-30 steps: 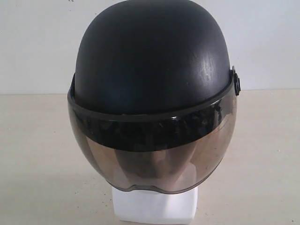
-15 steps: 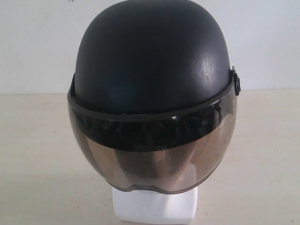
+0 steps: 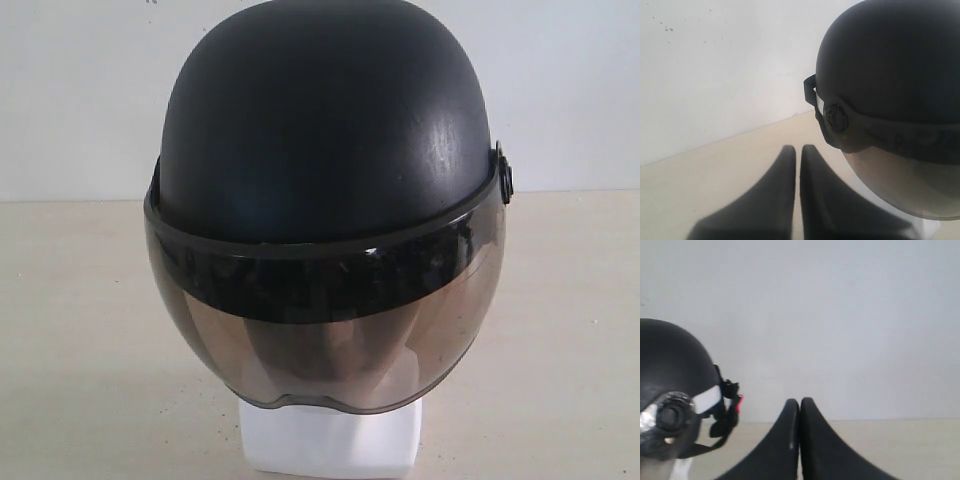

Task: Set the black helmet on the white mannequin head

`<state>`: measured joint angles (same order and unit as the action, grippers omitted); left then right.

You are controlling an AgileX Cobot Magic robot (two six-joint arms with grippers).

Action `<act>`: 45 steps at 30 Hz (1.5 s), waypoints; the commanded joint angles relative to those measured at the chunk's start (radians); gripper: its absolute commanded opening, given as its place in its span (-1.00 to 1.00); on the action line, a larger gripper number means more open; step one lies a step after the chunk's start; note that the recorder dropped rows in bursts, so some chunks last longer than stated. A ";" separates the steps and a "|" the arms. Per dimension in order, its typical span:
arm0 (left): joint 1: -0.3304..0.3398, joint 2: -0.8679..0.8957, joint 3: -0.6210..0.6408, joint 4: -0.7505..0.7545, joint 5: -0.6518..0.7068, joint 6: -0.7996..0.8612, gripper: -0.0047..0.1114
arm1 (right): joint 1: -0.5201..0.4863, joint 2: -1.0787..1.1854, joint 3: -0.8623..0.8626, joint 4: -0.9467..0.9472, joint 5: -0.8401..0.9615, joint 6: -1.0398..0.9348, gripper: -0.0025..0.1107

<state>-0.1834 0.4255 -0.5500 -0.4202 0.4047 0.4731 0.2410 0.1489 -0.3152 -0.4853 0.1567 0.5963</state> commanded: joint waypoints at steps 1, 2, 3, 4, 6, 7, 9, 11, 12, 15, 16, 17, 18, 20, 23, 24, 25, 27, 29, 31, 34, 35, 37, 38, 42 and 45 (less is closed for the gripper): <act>0.002 -0.003 0.005 0.000 -0.013 -0.010 -0.84 | -0.117 -0.091 0.128 0.009 -0.023 0.000 -0.96; 0.002 -0.003 0.005 0.000 -0.013 -0.010 -0.84 | -0.127 -0.110 0.153 0.009 -0.031 0.000 -0.96; 0.002 -0.003 0.005 0.000 -0.013 -0.010 -0.84 | -0.134 -0.129 0.181 0.009 -0.038 -0.002 -0.96; 0.002 -0.003 0.005 0.000 -0.013 -0.010 -0.84 | -0.143 -0.149 0.207 0.009 -0.047 -0.004 -0.96; 0.002 -0.003 0.005 0.000 -0.013 -0.010 -0.84 | -0.152 -0.149 0.247 0.006 -0.064 -0.004 -0.96; 0.002 -0.003 0.005 0.000 -0.013 -0.010 -0.84 | -0.152 -0.149 0.266 0.004 -0.082 -0.004 -0.96; 0.002 -0.006 0.005 0.000 -0.017 -0.010 -0.84 | -0.152 -0.149 0.286 0.004 -0.096 -0.004 -0.96; 0.002 -0.006 0.005 0.000 -0.017 -0.010 -0.84 | -0.152 -0.149 0.305 0.004 -0.101 -0.004 -0.96; 0.002 -0.006 0.005 0.000 -0.017 -0.010 -0.84 | -0.152 -0.149 0.313 0.004 -0.099 -0.004 -0.96; 0.002 -0.006 0.005 0.000 -0.017 -0.010 -0.84 | -0.149 -0.149 0.315 0.004 -0.068 -0.008 -0.96; 0.002 -0.006 0.005 0.000 -0.017 -0.010 -0.84 | -0.149 -0.149 0.315 0.004 -0.051 -0.008 -0.96; 0.002 -0.006 0.005 0.000 -0.014 -0.010 -0.84 | -0.149 -0.149 0.315 0.004 -0.035 -0.008 -0.96; 0.002 -0.006 0.005 0.000 -0.013 -0.010 -0.84 | -0.149 -0.149 0.315 0.004 -0.008 -0.008 -0.96; 0.002 -0.006 0.005 0.000 -0.013 -0.010 -0.84 | -0.149 -0.149 0.315 0.004 0.038 -0.008 -0.96; 0.002 -0.006 0.005 0.000 -0.013 -0.010 -0.84 | -0.149 -0.149 0.315 0.004 0.112 -0.036 -0.96; 0.002 -0.006 0.005 0.000 -0.013 -0.010 -0.84 | -0.149 -0.149 0.315 0.004 0.152 -0.036 -0.96; 0.002 -0.006 0.005 0.000 -0.013 -0.010 -0.84 | -0.149 -0.149 0.315 0.007 0.170 -0.036 -0.96; 0.002 -0.006 0.005 0.000 -0.013 -0.010 -0.84 | -0.149 -0.149 0.315 0.085 0.196 -0.109 -0.96; 0.002 -0.006 0.005 0.000 -0.015 -0.010 -0.84 | -0.149 -0.149 0.315 0.395 0.192 -0.483 -0.96; 0.002 -0.006 0.005 0.000 -0.015 -0.010 -0.84 | -0.149 -0.149 0.315 0.479 0.192 -0.571 -0.96; 0.002 -0.006 0.005 0.000 -0.013 -0.010 -0.84 | -0.149 -0.149 0.315 0.479 0.192 -0.570 -0.96; 0.002 -0.006 0.005 0.000 -0.013 -0.010 -0.84 | -0.149 -0.149 0.315 0.485 0.192 -0.572 -0.96; 0.002 -0.006 0.005 0.000 -0.013 -0.010 -0.84 | -0.149 -0.149 0.315 0.485 0.192 -0.576 -0.96; 0.002 -0.006 0.005 0.000 -0.013 -0.010 -0.84 | -0.149 -0.149 0.315 0.485 0.192 -0.576 -0.96; 0.002 -0.006 0.005 0.000 -0.013 -0.010 -0.84 | -0.149 -0.149 0.315 0.485 0.192 -0.576 -0.96; 0.002 -0.006 0.005 0.000 -0.013 -0.010 -0.84 | -0.149 -0.149 0.315 0.485 0.192 -0.576 -0.96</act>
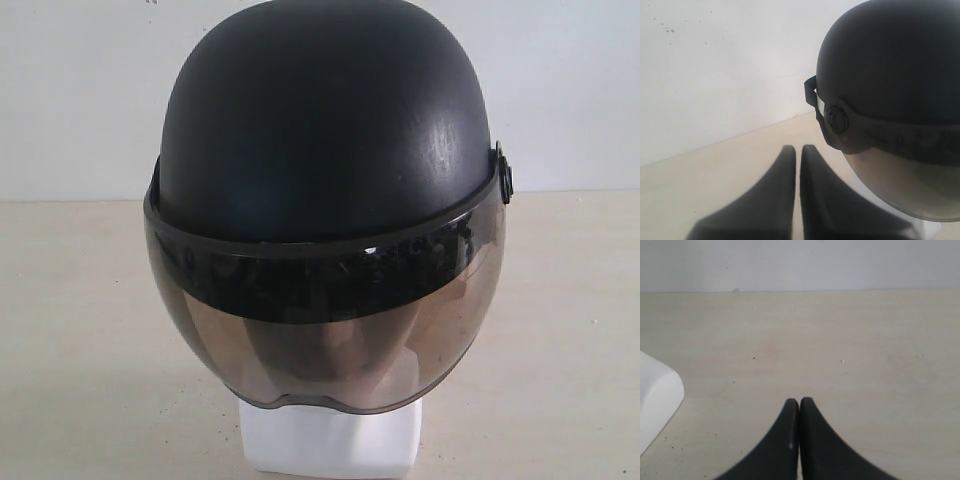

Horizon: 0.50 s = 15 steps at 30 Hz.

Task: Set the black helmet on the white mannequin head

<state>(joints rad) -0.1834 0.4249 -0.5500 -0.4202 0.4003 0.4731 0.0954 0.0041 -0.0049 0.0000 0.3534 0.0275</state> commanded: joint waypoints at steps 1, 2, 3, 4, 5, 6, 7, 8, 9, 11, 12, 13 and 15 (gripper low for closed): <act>0.002 -0.005 0.005 0.000 -0.008 -0.010 -0.84 | -0.004 -0.004 0.005 0.000 -0.004 -0.008 -0.96; 0.002 -0.005 0.005 0.000 -0.008 -0.010 -0.84 | -0.004 -0.004 0.005 0.000 -0.004 -0.008 -0.96; 0.002 -0.005 0.005 0.000 -0.008 -0.010 -0.84 | -0.004 -0.004 0.005 0.000 -0.004 -0.008 -0.96; 0.002 -0.005 0.005 0.000 -0.008 -0.010 -0.84 | -0.006 -0.004 0.005 0.000 -0.004 -0.008 -0.96; 0.002 -0.005 0.005 0.000 -0.011 -0.010 -0.84 | -0.006 -0.004 0.005 -0.006 -0.002 -0.008 -0.96; 0.002 -0.005 0.005 0.000 -0.013 -0.010 -0.84 | -0.007 -0.004 0.005 -0.009 0.002 -0.015 -0.96; 0.002 -0.005 0.005 0.000 -0.010 -0.010 -0.84 | -0.007 -0.004 0.005 -0.009 0.003 -0.014 -0.96; 0.002 -0.005 0.005 0.000 -0.008 -0.010 -0.84 | -0.009 -0.004 0.005 -0.009 0.003 -0.014 -0.96; 0.002 -0.005 0.005 0.000 -0.008 -0.010 -0.84 | -0.019 -0.004 0.005 -0.009 0.003 -0.014 -0.96; 0.002 -0.005 0.005 0.000 -0.008 -0.010 -0.84 | -0.066 -0.004 0.005 -0.009 0.004 -0.014 -0.96; 0.002 -0.005 0.005 0.000 -0.008 -0.010 -0.84 | -0.066 -0.004 0.005 -0.009 0.006 -0.014 -0.96; 0.002 -0.005 0.005 0.000 -0.008 -0.010 -0.84 | -0.064 -0.004 0.005 -0.009 0.006 -0.014 -0.96; 0.002 -0.005 0.005 0.000 -0.008 -0.010 -0.84 | -0.064 -0.004 0.005 -0.009 0.006 -0.014 -0.96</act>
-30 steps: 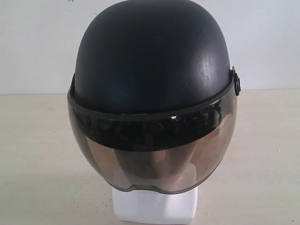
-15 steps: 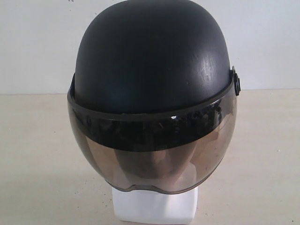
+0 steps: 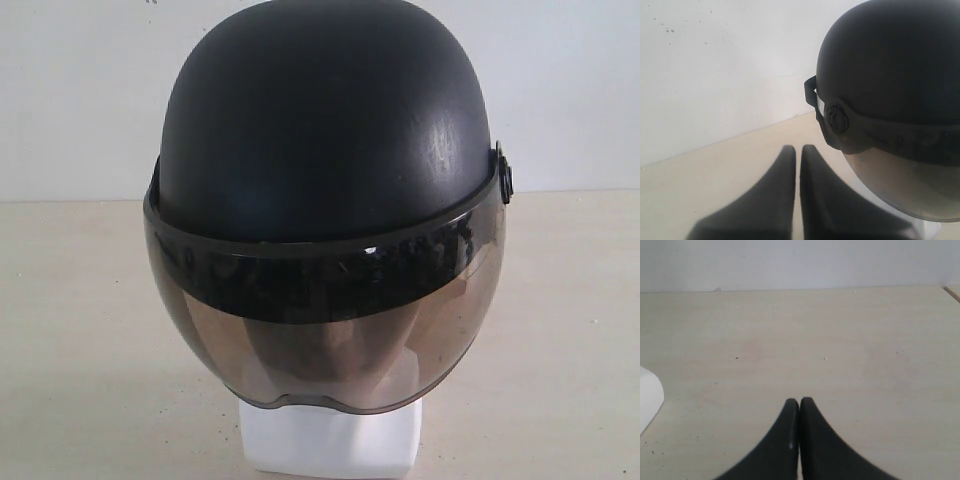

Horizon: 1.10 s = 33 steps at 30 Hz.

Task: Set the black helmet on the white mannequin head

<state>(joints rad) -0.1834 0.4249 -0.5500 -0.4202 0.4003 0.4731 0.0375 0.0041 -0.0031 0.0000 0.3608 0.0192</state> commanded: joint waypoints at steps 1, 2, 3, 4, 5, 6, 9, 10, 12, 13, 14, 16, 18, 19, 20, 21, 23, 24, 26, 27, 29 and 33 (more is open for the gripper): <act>0.002 -0.005 0.005 0.000 -0.008 -0.010 -0.84 | -0.006 -0.004 0.003 -0.009 -0.002 -0.003 -0.96; 0.002 -0.005 0.005 0.000 -0.008 -0.010 -0.84 | -0.006 -0.004 0.003 -0.009 -0.002 -0.003 -0.96; 0.002 -0.005 0.005 0.000 -0.008 -0.010 -0.84 | -0.006 -0.004 0.003 -0.009 -0.002 -0.003 -0.96; 0.002 -0.005 0.005 0.000 -0.008 -0.010 -0.84 | -0.006 -0.004 0.003 -0.009 -0.002 -0.003 -0.96; 0.002 -0.005 0.005 0.000 -0.008 -0.010 -0.84 | -0.006 -0.004 0.003 -0.009 -0.002 -0.003 -0.96; 0.002 -0.005 0.005 0.000 -0.008 -0.010 -0.84 | -0.006 -0.004 0.003 -0.009 -0.002 -0.003 -0.96; 0.002 -0.005 0.005 0.000 -0.008 -0.010 -0.84 | -0.006 -0.004 0.003 -0.009 -0.002 -0.003 -0.96; 0.002 -0.005 0.005 0.000 -0.008 -0.010 -0.84 | -0.006 -0.004 0.003 -0.009 -0.002 -0.003 -0.96; 0.002 -0.005 0.005 0.000 -0.010 -0.010 -0.84 | -0.006 -0.004 0.003 -0.009 -0.002 -0.003 -0.96; 0.002 -0.005 0.005 0.000 -0.009 -0.010 -0.84 | -0.006 -0.004 0.003 -0.009 -0.002 -0.003 -0.96; 0.002 -0.005 0.005 0.000 -0.009 -0.010 -0.84 | -0.006 -0.004 0.003 -0.009 -0.002 -0.003 -0.96; 0.002 -0.005 0.005 0.000 -0.009 -0.010 -0.84 | -0.006 -0.004 0.003 -0.009 -0.002 -0.001 -0.96; 0.002 -0.005 0.005 0.000 -0.009 -0.010 -0.84 | -0.006 -0.004 0.003 -0.009 -0.002 -0.001 -0.96; 0.002 -0.005 0.005 0.000 -0.009 -0.010 -0.84 | -0.006 -0.004 0.003 -0.009 -0.002 -0.001 -0.96; 0.002 -0.005 0.005 0.000 -0.009 -0.010 -0.84 | -0.006 -0.004 0.003 -0.009 -0.002 -0.001 -0.96; 0.002 -0.005 0.005 0.000 -0.009 -0.010 -0.84 | -0.006 -0.004 0.003 -0.009 -0.002 -0.001 -0.96; 0.002 -0.011 0.005 0.000 -0.009 -0.010 -0.84 | -0.006 -0.004 0.003 -0.009 -0.002 -0.001 -0.96; 0.005 -0.021 0.005 0.000 -0.009 -0.005 -0.84 | -0.006 -0.004 0.003 -0.009 -0.002 -0.001 -0.96; 0.039 -0.063 0.005 0.003 -0.004 0.013 -0.84 | -0.006 -0.004 0.003 -0.009 -0.002 -0.001 -0.96; 0.064 -0.098 0.014 -0.001 -0.011 0.013 -0.84 | -0.006 -0.004 0.003 -0.009 -0.002 -0.001 -0.96; 0.121 -0.185 0.050 -0.001 -0.042 0.013 -0.84 | -0.006 -0.004 0.003 -0.009 -0.002 -0.001 -0.96; 0.220 -0.368 0.146 -0.001 -0.086 0.019 -0.84 | -0.006 -0.004 0.003 -0.009 -0.002 -0.001 -0.96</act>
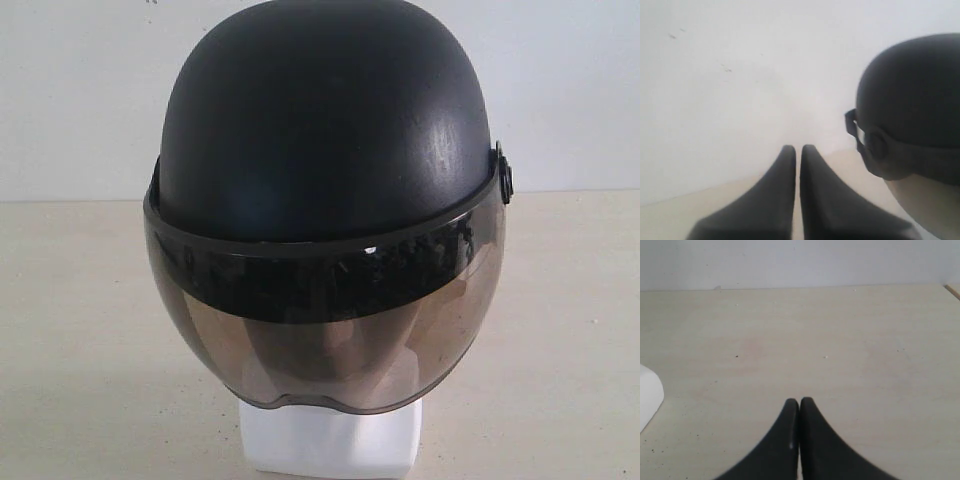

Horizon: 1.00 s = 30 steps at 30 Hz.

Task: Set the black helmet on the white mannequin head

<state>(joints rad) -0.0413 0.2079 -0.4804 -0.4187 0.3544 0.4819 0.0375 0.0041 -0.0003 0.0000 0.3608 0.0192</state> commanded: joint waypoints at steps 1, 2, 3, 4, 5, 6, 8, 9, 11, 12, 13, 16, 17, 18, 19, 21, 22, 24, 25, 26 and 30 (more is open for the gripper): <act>0.092 -0.188 0.101 0.000 -0.049 0.020 -0.84 | -0.006 -0.004 0.000 -0.009 -0.002 -0.001 -0.96; 0.101 -0.208 0.118 0.001 -0.053 0.033 -0.84 | -0.006 -0.004 0.000 -0.009 -0.002 -0.001 -0.96; 0.106 -0.208 0.139 0.001 -0.056 0.047 -0.84 | -0.006 -0.004 0.000 -0.009 -0.002 -0.001 -0.96; 0.111 -0.208 0.157 0.008 -0.066 0.062 -0.84 | -0.006 -0.004 0.000 -0.009 -0.002 -0.001 -0.96; 0.114 -0.208 0.167 0.013 -0.069 0.064 -0.84 | -0.006 -0.004 0.000 -0.009 -0.002 -0.001 -0.96; 0.114 -0.208 0.181 0.010 -0.069 0.047 -0.84 | -0.006 -0.004 0.000 -0.009 -0.004 -0.001 -0.96; 0.114 -0.201 0.213 0.004 -0.069 -0.056 -0.84 | -0.006 -0.004 0.000 -0.009 -0.004 -0.001 -0.96; 0.114 -0.196 0.231 -0.017 -0.069 -0.146 -0.84 | -0.006 -0.004 0.000 -0.009 -0.004 0.001 -0.96; 0.114 -0.196 0.266 -0.058 -0.062 -0.325 -0.84 | -0.006 -0.004 0.000 -0.009 -0.004 0.001 -0.96; 0.114 -0.196 0.285 -0.058 -0.059 -0.420 -0.84 | -0.006 -0.004 0.000 -0.009 -0.004 0.001 -0.96; 0.114 -0.196 0.306 -0.054 -0.059 -0.494 -0.84 | -0.006 -0.004 0.000 -0.009 -0.004 0.001 -0.96; 0.114 -0.208 0.367 0.068 -0.063 -0.536 -0.84 | -0.006 -0.004 0.000 -0.009 -0.004 0.001 -0.96; 0.114 -0.208 0.389 0.133 -0.063 -0.536 -0.84 | -0.006 -0.004 0.000 -0.009 -0.004 0.001 -0.96; 0.114 -0.208 0.413 0.211 -0.063 -0.536 -0.84 | -0.006 -0.004 0.000 -0.009 -0.004 0.001 -0.96; 0.114 -0.208 0.438 0.279 -0.066 -0.536 -0.84 | -0.006 -0.004 0.000 -0.009 -0.004 0.001 -0.96; 0.114 -0.208 0.480 0.364 -0.097 -0.536 -0.84 | -0.006 -0.004 0.000 -0.009 -0.004 0.001 -0.96; 0.114 -0.208 0.480 0.389 -0.110 -0.536 -0.84 | -0.006 -0.004 0.000 -0.009 -0.004 0.001 -0.96; 0.114 -0.208 0.480 0.403 -0.068 -0.534 -0.84 | -0.006 -0.004 0.000 -0.009 -0.004 0.001 -0.96; 0.114 -0.208 0.480 0.419 -0.062 -0.528 -0.84 | -0.006 -0.004 0.000 -0.009 -0.004 0.001 -0.96; 0.114 -0.208 0.480 0.419 -0.062 -0.513 -0.84 | -0.006 -0.004 0.000 -0.009 -0.004 0.001 -0.96; 0.114 -0.208 0.480 0.419 -0.062 -0.455 -0.84 | -0.006 -0.004 0.000 -0.009 -0.004 0.001 -0.96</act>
<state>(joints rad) 0.0695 0.0041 -0.0029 -0.0105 0.2917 0.0000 0.0375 0.0041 -0.0003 0.0000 0.3608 0.0192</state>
